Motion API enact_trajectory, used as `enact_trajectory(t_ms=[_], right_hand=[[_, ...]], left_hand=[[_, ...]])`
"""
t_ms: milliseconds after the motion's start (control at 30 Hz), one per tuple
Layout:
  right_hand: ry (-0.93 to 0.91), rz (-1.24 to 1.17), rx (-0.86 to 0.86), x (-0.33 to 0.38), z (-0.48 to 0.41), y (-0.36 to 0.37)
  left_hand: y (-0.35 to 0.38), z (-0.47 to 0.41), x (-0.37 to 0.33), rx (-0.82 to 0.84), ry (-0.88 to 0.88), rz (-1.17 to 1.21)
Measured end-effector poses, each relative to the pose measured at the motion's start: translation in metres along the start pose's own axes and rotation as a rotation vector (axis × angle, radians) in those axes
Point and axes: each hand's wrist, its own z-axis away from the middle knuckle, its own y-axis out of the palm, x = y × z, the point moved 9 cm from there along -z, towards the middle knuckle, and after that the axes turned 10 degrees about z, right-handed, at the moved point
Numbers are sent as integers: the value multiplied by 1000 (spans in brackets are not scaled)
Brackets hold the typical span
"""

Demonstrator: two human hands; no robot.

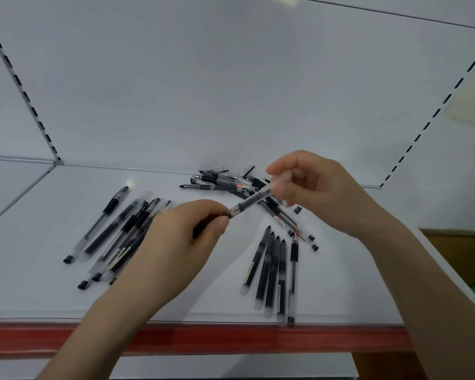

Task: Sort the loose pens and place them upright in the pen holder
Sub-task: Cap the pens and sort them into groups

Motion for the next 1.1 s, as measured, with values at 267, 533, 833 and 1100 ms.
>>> enact_trajectory(t_ms=[267, 533, 833, 1100], right_hand=[[55, -70, 1, -12, -7, 20], [211, 63, -112, -61, -22, 30], [228, 580, -24, -81, -33, 47], [309, 657, 86, -85, -38, 59]], left_hand=[[-7, 0, 14, -47, 2, -21], [-43, 17, 58, -243, -137, -322], [-68, 28, 78, -334, -250, -582], [-54, 18, 68, -301, -145, -631]])
